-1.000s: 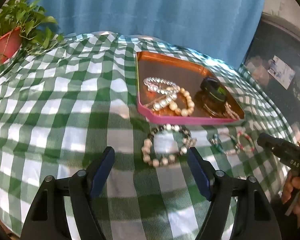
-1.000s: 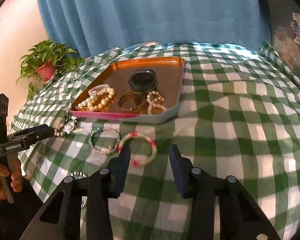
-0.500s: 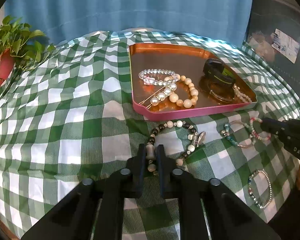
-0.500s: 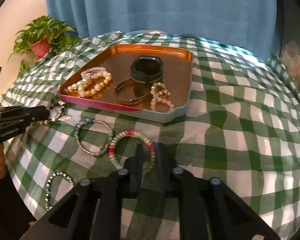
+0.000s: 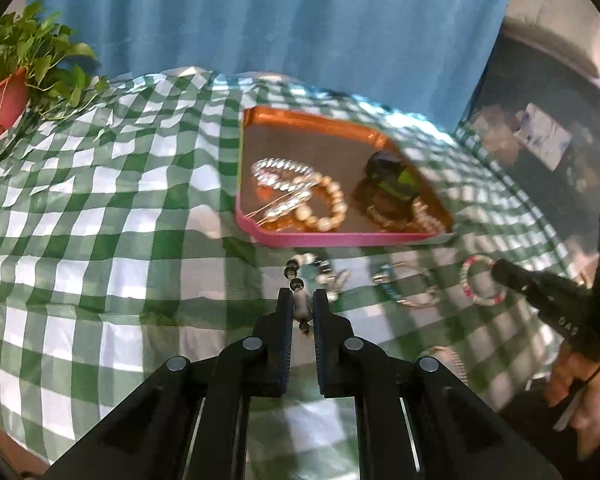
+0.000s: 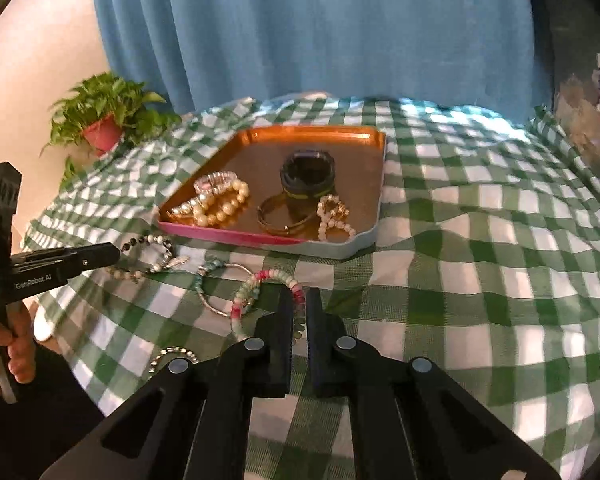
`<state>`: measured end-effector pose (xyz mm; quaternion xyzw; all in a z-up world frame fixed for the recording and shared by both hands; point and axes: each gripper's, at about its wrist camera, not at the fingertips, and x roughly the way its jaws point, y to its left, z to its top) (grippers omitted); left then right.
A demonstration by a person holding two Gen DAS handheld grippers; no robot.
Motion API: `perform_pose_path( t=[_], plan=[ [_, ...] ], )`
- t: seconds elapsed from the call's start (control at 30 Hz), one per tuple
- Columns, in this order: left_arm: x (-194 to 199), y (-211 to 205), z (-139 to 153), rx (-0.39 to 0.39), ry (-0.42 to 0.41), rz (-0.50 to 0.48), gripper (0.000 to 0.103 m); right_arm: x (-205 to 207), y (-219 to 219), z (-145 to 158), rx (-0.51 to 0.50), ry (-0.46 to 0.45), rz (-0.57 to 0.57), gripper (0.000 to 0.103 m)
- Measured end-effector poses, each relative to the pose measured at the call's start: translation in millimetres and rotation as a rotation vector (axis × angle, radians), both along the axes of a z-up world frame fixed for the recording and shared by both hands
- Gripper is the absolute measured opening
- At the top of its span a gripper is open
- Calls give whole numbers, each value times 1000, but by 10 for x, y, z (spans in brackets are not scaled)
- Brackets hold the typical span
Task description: Organize jewelry
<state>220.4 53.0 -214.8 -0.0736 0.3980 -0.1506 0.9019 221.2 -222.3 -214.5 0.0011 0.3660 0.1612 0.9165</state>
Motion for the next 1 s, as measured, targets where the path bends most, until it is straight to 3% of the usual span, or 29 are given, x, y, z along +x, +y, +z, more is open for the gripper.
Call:
perform_pose_path(
  t=[0.1, 0.33, 0.63, 0.83, 1.0],
  plan=[
    [-120, -25, 179, -35, -45, -3, 10, -125, -46, 109, 30, -13, -3, 6],
    [-334, -146, 424, -85, -63, -44, 10, -353, -46, 362, 71, -48, -21, 6],
    [-551, -389, 639, -67, -75, -98, 10, -811, -35, 562, 163, -70, -65, 6],
    [-730, -537, 1031, -82, -141, -134, 10, -974, -56, 691, 160, -80, -80, 6],
    [-869, -645, 1400, -88, -213, -164, 10, -1076, 7, 983, 125, -145, -81, 6]
  ],
)
